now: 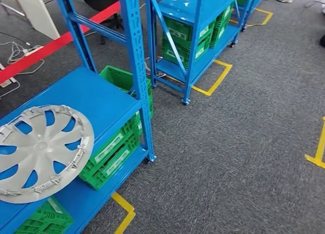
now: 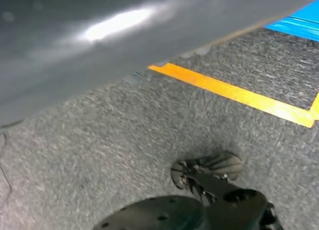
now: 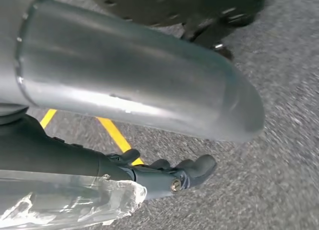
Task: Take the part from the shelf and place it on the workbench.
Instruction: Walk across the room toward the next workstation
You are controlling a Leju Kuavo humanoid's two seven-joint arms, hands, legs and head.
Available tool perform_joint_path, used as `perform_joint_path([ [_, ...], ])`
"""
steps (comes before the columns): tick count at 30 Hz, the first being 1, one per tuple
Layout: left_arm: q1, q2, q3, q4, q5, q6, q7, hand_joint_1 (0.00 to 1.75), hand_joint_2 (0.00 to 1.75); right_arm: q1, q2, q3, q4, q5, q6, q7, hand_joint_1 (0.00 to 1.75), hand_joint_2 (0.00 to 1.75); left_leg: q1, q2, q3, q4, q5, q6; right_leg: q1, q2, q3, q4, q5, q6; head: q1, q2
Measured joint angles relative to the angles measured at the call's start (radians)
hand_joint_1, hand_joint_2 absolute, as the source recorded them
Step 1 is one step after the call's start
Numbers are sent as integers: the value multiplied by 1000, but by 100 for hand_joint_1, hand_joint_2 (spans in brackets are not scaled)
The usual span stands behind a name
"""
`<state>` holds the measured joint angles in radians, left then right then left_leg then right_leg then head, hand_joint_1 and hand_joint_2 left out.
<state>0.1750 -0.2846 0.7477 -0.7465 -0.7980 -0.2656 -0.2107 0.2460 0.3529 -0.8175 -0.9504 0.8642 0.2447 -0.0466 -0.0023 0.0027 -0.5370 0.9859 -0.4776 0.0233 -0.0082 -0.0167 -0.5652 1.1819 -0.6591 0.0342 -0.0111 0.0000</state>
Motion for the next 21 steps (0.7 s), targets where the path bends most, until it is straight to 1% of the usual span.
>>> perform_joint_path([
  [1, -1, -1, 2, 0, -2, -3, 0, 0, 0, 0, 0, -6, 4, 5, 1, -1, 0, 0, 0, -14, 0, 0, 0, 1, -1, 9, -35, 63, -19, 2, 1, 0],
  [2, -1, -2, 4, 0, -5, -7, 1, 0, 0, -1, 0, -11, 8, 10, 1, -3, 0, 0, 0, -28, 1, 0, -1, 1, -2, 12, -59, 98, -20, 3, 0, 0],
  [3, -1, -3, 6, 0, -8, -10, 2, 0, 0, -2, 0, -16, 12, 15, 1, -6, 0, 0, 0, -42, 3, 1, -2, 0, -3, 13, -66, 94, 1, 4, 0, 0],
  [4, 0, -4, 8, 0, -11, -13, 3, 0, 0, -4, 0, -21, 14, 21, 1, -9, 0, 0, 1, -56, 6, 2, -4, -2, -5, 18, -54, 50, 40, 6, 0, 0],
  [5, 0, -4, 10, 0, -14, -17, 4, 0, 0, -6, 0, -26, 17, 27, 1, -12, 0, 0, 3, -70, 9, 3, -6, -6, -10, 32, -29, -19, 84, 8, 1, 0],
  [6, -1, -5, 12, 0, -17, -20, 5, 0, 0, -9, 0, -31, 21, 34, 1, -15, 0, 0, 3, -83, 10, 6, -9, -11, -14, 57, -2, -85, 115, 11, 1, 0],
  [7, -3, -6, 15, 0, -19, -24, 6, 0, 0, -12, 0, -36, 25, 42, 1, -18, 0, 0, 3, -95, 9, 9, -11, -17, -17, 78, 21, -135, 131, 10, 1, 0],
  [8, -4, -6, 17, 0, -22, -27, 7, 0, 0, -14, 0, -41, 28, 49, 1, -21, 0, 0, 3, -106, 6, 11, -12, -23, -18, 93, 34, -160, 134, 8, 2, 0],
  [9, -5, -7, 20, 0, -25, -29, 8, 0, 0, -17, 0, -46, 31, 56, 1, -23, 0, 0, 4, -116, 1, 13, -10, -29, -16, 96, 39, -165, 129, 4, 2, 0],
  [10, -5, -8, 24, 0, -28, -31, 9, 0, 0, -19, 0, -50, 33, 62, 1, -26, 0, 0, 6, -126, -3, 14, -8, -34, -15, 86, 42, -167, 129, -3, 2, 0],
  [11, -3, -9, 28, 0, -30, -32, 10, 0, 0, -21, 0, -53, 35, 66, 1, -27, 0, 0, 8, -125, -6, 17, -10, -38, -15, 75, 43, -169, 131, -9, 2, 0],
  [12, -3, -10, 31, 0, -31, -33, 11, 0, 0, -23, 0, -55, 36, 68, 1, -29, 0, 0, 7, -109, -14, 32, -20, -42, -15, 63, 45, -171, 132, -17, 0, 0],
  [13, -3, -11, 33, 0, -31, -33, 12, 0, 0, -24, 0, -57, 37, 69, 1, -30, 0, 0, 7, -85, -30, 65, -40, -46, -15, 49, 47, -174, 133, -24, -3, 0],
  [14, -5, -12, 34, 0, -31, -34, 12, 0, 0, -24, 0, -59, 38, 69, 1, -30, 0, 0, 6, -55, -56, 119, -69, -49, -13, 34, 48, -175, 132, -30, -6, 0],
  [15, -8, -12, 35, 0, -31, -34, 12, 0, 0, -24, 0, -61, 39, 69, 1, -30, 0, 0, 6, -31, -92, 187, -101, -52, -11, 19, 48, -176, 130, -34, -8, 0],
  [16, -9, -12, 35, 0, -31, -34, 12, 0, 0, -24, 0, -63, 41, 70, 2, -30, 0, 0, 6, -21, -126, 253, -126, -53, -9, 3, 48, -176, 128, -37, -8, 0],
  [17, -8, -12, 35, 0, -31, -34, 12, 0, 0, -24, 0, -64, 42, 70, 2, -30, 0, 0, 7, -17, -149, 297, -135, -54, -7, -13, 48, -176, 126, -38, -8, 0],
  [18, -6, -13, 36, 0, -31, -35, 12, 0, 0, -25, 0, -66, 43, 70, 2, -30, 0, 0, 7, -14, -154, 306, -126, -53, -5, -27, 47, -176, 124, -39, -8, 0],
  [19, -5, -13, 36, 0, -32, -35, 13, 0, 0, -26, 0, -68, 43, 73, 2, -31, 0, 0, 7, -11, -139, 276, -98, -50, -4, -40, 48, -176, 121, -39, -8, 0],
  [20, -3, -13, 37, 0, -34, -36, 13, 0, 0, -28, 0, -69, 44, 78, 2, -32, 0, 0, 5, 0, -106, 213, -63, -45, -2, -51, 50, -176, 118, -39, -8, 0],
  [21, -4, -13, 39, 0, -36, -37, 13, 0, 0, -30, 0, -70, 45, 86, 2, -34, 0, 0, 1, 24, -68, 141, -35, -39, -1, -62, 54, -176, 114, -37, -8, 0],
])
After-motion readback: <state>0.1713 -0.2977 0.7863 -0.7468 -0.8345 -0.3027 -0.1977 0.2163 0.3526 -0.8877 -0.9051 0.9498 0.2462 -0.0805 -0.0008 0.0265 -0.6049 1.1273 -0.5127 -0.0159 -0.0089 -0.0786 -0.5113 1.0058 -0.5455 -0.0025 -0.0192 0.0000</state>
